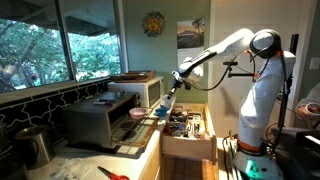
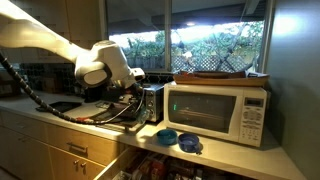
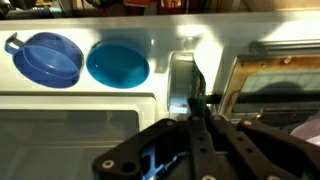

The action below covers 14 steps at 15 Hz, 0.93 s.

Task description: Remove green packet from the drawer and put it on the counter

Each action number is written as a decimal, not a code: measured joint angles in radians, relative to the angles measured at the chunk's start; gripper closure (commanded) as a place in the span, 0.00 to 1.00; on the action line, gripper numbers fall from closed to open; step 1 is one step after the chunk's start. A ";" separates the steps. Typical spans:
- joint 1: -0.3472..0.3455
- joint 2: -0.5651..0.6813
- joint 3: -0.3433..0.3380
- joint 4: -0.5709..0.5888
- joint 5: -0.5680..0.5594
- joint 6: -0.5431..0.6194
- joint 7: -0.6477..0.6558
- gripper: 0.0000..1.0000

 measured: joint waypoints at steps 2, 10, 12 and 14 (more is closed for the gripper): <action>0.031 0.053 0.008 0.060 0.001 -0.006 0.067 1.00; 0.017 0.276 0.046 0.198 -0.063 -0.062 0.242 1.00; 0.012 0.308 0.060 0.212 -0.067 -0.062 0.254 1.00; 0.004 0.336 0.074 0.223 -0.105 -0.062 0.295 1.00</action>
